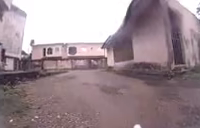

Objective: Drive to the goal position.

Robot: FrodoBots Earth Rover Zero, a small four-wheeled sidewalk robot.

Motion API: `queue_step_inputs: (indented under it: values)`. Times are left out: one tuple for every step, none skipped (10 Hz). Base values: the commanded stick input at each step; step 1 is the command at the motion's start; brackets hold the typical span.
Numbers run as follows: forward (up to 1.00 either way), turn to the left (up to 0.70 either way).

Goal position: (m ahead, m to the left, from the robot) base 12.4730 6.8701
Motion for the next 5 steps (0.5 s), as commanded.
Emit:
queue_step_inputs:
  values:
    - [0.50,-0.29]
    - [0.50,-0.29]
    - [0.50,-0.29]
    - [0.50,-0.29]
    - [0.50,-0.29]
